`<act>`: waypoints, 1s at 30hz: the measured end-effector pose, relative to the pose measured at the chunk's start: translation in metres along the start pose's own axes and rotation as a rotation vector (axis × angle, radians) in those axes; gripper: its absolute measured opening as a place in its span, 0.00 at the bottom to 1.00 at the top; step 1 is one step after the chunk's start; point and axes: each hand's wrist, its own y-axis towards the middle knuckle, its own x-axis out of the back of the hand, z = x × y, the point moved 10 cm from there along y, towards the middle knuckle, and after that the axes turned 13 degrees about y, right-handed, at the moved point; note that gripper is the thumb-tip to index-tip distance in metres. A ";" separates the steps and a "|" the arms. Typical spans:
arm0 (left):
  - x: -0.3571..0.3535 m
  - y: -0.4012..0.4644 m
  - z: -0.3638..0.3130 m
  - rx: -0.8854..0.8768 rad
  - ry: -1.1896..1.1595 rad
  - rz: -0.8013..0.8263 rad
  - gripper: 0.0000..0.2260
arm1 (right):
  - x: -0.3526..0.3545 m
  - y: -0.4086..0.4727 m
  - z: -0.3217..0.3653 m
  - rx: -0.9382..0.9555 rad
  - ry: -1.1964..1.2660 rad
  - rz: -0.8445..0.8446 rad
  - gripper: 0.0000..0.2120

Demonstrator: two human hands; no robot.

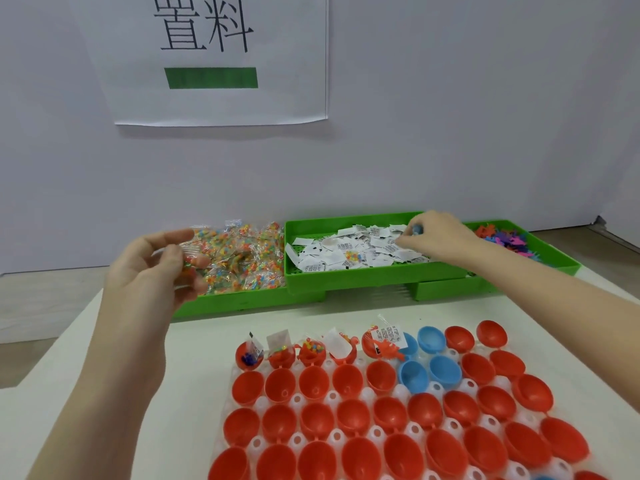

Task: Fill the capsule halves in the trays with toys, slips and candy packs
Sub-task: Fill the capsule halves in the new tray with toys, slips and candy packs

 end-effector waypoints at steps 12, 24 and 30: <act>-0.033 -0.015 -0.014 -0.087 0.037 0.138 0.12 | 0.010 0.003 -0.009 -0.094 0.183 -0.125 0.12; -0.072 -0.042 -0.026 -0.102 -0.006 0.328 0.05 | 0.037 -0.051 0.021 -0.031 0.858 -0.229 0.08; -0.112 -0.070 -0.024 0.001 -0.014 0.564 0.15 | 0.032 -0.125 0.072 0.074 0.996 -0.027 0.11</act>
